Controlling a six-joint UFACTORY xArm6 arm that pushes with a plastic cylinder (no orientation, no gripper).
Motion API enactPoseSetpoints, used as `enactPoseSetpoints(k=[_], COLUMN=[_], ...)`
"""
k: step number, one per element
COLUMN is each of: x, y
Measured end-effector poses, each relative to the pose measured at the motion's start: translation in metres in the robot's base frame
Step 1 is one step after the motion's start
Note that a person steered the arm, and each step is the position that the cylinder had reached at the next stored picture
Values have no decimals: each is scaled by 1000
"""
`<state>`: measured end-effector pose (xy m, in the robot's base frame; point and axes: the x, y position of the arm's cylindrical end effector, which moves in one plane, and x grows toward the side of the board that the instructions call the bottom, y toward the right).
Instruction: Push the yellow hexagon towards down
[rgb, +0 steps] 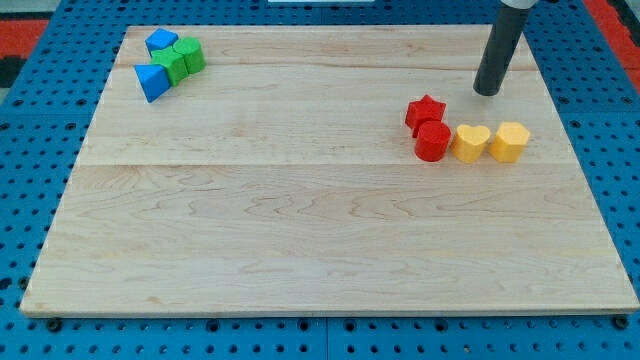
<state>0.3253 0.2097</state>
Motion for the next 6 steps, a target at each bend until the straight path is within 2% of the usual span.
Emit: enactPoseSetpoints(k=[5,6], x=[-10,29], y=[29,73])
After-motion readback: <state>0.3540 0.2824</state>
